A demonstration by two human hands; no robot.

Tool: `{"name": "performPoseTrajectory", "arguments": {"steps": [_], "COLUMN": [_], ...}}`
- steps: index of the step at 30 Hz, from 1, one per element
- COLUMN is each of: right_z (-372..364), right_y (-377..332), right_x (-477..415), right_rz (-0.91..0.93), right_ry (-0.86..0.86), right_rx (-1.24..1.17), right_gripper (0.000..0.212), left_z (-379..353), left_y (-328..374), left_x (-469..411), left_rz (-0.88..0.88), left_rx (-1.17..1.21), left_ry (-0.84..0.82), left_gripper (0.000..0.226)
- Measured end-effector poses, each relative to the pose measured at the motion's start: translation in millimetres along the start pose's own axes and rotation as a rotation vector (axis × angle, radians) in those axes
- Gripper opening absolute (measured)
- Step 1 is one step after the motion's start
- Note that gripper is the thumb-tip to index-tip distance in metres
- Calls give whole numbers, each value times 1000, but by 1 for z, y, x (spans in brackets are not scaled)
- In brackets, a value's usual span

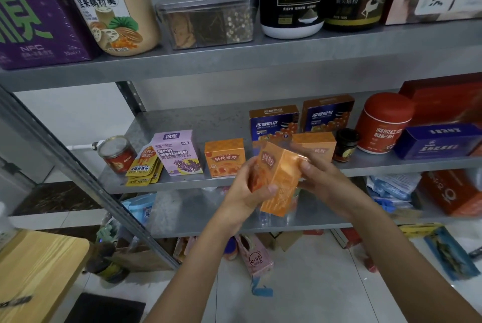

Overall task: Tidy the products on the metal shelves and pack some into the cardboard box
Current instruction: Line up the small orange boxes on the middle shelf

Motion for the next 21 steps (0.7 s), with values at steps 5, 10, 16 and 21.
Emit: {"name": "performPoseTrajectory", "arguments": {"steps": [5, 10, 16, 21], "right_z": [7, 24, 26, 31], "right_y": [15, 15, 11, 16], "right_x": [-1, 4, -3, -21], "right_rz": [-41, 17, 52, 30], "right_ry": [-116, 222, 415, 311], "right_rx": [-146, -122, 114, 363], "right_gripper": [127, 110, 82, 81], "left_z": [-24, -23, -29, 6], "left_y": [-6, 4, 6, 8], "left_x": [3, -3, -10, -32], "left_rz": [-11, -137, -132, -199], "left_rx": [-1, -191, -388, -310], "left_ry": [-117, 55, 54, 147], "left_gripper": [112, 52, 77, 46]}}
Point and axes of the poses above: each hand's wrist, its own x-axis away from the middle knuckle, its own z-axis out of the back of the hand, y = z × x, the point moved 6 cm from there along -x, towards the middle knuckle, and after that the axes turned 6 degrees about -z, right-handed, at the moved point
